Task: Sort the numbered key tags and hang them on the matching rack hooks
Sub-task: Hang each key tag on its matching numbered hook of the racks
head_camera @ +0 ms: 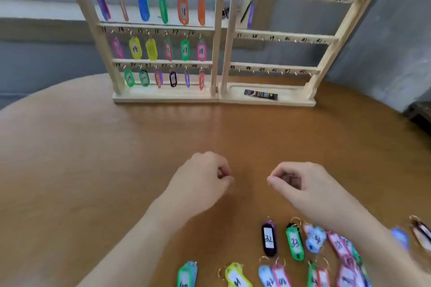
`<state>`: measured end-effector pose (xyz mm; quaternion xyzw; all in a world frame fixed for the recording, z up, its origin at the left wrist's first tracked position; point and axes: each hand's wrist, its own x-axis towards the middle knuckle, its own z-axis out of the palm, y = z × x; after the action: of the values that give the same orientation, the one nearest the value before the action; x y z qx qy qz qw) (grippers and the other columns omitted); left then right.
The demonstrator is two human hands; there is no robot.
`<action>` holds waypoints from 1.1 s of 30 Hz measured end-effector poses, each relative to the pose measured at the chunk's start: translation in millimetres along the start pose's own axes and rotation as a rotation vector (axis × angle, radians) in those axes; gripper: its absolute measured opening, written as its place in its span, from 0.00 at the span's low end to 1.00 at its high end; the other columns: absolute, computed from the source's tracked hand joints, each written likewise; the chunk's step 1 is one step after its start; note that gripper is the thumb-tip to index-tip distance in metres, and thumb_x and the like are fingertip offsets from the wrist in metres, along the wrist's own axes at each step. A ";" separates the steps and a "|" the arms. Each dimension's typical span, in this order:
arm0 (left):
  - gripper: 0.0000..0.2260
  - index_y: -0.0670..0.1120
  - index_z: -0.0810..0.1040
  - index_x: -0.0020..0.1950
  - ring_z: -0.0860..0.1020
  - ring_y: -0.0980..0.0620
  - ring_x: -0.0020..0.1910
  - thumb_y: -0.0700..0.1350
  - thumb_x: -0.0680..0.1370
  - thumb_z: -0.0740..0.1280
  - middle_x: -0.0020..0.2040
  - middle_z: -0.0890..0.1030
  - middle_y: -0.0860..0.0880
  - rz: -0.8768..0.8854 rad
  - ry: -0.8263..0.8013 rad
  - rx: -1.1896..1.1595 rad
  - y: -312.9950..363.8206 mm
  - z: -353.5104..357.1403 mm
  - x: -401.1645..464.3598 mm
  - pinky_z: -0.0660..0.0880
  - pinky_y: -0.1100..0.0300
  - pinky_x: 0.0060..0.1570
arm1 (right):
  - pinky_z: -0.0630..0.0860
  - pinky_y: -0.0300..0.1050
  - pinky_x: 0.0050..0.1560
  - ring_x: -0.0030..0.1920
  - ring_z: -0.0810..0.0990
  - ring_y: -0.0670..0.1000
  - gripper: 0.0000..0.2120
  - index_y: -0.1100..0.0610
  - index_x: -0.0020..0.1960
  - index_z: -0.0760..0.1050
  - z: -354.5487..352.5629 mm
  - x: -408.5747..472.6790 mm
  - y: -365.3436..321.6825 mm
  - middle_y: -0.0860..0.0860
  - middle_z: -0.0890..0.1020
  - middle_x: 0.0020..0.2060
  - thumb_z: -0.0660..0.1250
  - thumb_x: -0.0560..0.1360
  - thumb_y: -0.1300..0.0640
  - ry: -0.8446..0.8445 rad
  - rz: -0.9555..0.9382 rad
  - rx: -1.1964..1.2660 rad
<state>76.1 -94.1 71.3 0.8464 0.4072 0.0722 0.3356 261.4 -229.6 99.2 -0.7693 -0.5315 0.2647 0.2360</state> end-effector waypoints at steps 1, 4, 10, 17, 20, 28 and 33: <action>0.04 0.56 0.82 0.43 0.79 0.55 0.41 0.51 0.77 0.70 0.39 0.79 0.58 0.000 -0.021 -0.006 -2.4 8.3 -10.1 0.80 0.55 0.46 | 0.70 0.44 0.35 0.29 0.70 0.43 0.11 0.50 0.40 0.79 9.9 -12.1 1.8 0.48 0.77 0.29 0.67 0.79 0.47 0.002 0.024 -0.025; 0.03 0.57 0.81 0.42 0.78 0.56 0.42 0.52 0.76 0.70 0.38 0.79 0.58 0.009 -0.063 -0.026 -3.3 28.7 -31.8 0.79 0.57 0.46 | 0.70 0.44 0.35 0.31 0.73 0.44 0.12 0.48 0.39 0.78 29.5 -42.0 5.0 0.43 0.79 0.29 0.67 0.78 0.44 0.000 0.117 -0.129; 0.03 0.56 0.82 0.45 0.80 0.55 0.44 0.53 0.77 0.70 0.41 0.82 0.57 0.014 -0.148 -0.045 4.0 51.8 -44.2 0.78 0.58 0.45 | 0.68 0.43 0.36 0.40 0.76 0.43 0.20 0.47 0.39 0.76 53.2 -66.9 -0.5 0.45 0.79 0.31 0.66 0.71 0.30 0.024 0.315 -0.343; 0.04 0.56 0.84 0.49 0.80 0.57 0.44 0.53 0.78 0.69 0.43 0.82 0.58 0.005 -0.177 -0.058 5.3 53.5 -36.4 0.77 0.61 0.43 | 0.75 0.45 0.42 0.43 0.79 0.49 0.21 0.50 0.42 0.75 62.1 -59.8 -9.2 0.45 0.80 0.38 0.69 0.71 0.32 0.005 0.383 -0.395; 0.05 0.56 0.84 0.50 0.79 0.58 0.44 0.52 0.79 0.69 0.44 0.82 0.58 0.008 -0.187 -0.052 4.3 53.6 -35.3 0.74 0.63 0.39 | 0.76 0.43 0.40 0.40 0.80 0.47 0.16 0.51 0.41 0.77 60.9 -57.7 -7.5 0.46 0.82 0.35 0.68 0.75 0.39 0.027 0.390 -0.346; 0.06 0.57 0.82 0.49 0.79 0.59 0.43 0.56 0.75 0.73 0.42 0.82 0.59 -0.018 -0.159 -0.102 13.1 57.9 -34.6 0.75 0.62 0.40 | 0.76 0.49 0.35 0.30 0.78 0.50 0.10 0.48 0.42 0.75 49.3 -65.7 6.9 0.47 0.82 0.31 0.63 0.82 0.52 0.048 0.292 -0.020; 0.08 0.57 0.81 0.50 0.79 0.58 0.44 0.58 0.75 0.72 0.44 0.81 0.58 0.006 -0.134 -0.005 25.7 64.6 -31.5 0.75 0.61 0.39 | 0.77 0.40 0.37 0.31 0.82 0.46 0.08 0.45 0.53 0.72 44.8 -68.4 11.4 0.47 0.84 0.35 0.59 0.83 0.58 0.114 0.266 0.182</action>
<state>97.4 -161.6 42.7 0.8497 0.3811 0.0174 0.3641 219.7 -294.1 69.1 -0.8220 -0.3848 0.2964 0.2973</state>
